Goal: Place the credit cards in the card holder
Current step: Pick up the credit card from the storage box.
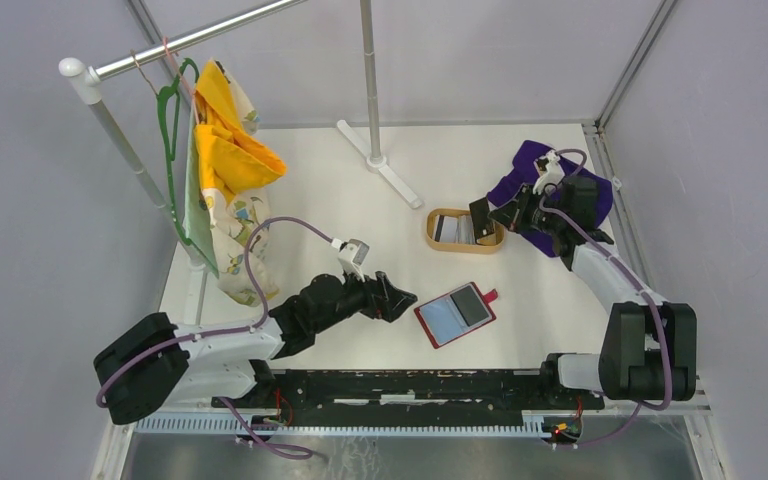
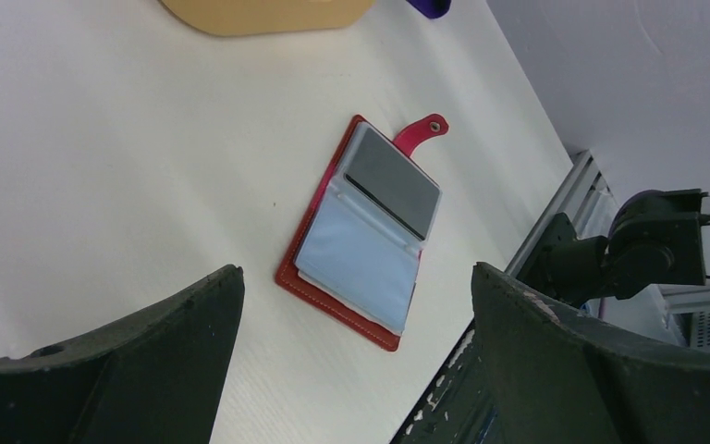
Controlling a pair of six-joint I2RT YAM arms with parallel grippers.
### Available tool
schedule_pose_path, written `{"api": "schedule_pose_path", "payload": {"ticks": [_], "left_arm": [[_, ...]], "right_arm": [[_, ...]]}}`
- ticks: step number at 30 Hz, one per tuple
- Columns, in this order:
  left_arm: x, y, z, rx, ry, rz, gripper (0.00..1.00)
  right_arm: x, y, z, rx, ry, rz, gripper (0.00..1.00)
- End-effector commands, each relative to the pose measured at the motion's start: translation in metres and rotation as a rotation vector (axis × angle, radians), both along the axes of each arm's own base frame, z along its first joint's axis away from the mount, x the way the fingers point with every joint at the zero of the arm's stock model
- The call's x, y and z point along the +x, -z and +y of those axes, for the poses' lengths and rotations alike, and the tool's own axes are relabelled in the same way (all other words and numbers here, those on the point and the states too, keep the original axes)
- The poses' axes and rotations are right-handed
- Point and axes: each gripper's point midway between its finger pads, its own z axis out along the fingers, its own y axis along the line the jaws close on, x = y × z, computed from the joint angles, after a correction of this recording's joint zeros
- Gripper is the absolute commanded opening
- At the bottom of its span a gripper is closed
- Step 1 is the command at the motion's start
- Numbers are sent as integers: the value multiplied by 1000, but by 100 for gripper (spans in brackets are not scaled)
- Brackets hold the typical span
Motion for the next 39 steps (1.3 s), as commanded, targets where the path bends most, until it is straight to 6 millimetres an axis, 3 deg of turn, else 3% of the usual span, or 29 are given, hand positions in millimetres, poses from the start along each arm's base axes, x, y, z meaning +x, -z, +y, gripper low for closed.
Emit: {"api": "schedule_pose_path", "payload": {"ticks": [1,10,25,32,39], "left_arm": [[-1,-31,-16,-157,35,-32,97],[5,-46,-21,-230,30,-64,97],[22,-66,-36,-362,72,-78,94],[26,-76,-36,-388,73,-113,83],[30,-81,-42,-390,94,-124,62]], "right_arm": [[-14,-36,26,159,-127,-118,0],[-57,-33,63,334,-302,-97,0],[-112,-55,123,409,-640,-154,0],[-127,-59,136,418,-718,-165,0],[-140,-63,145,422,-791,-180,0]]}}
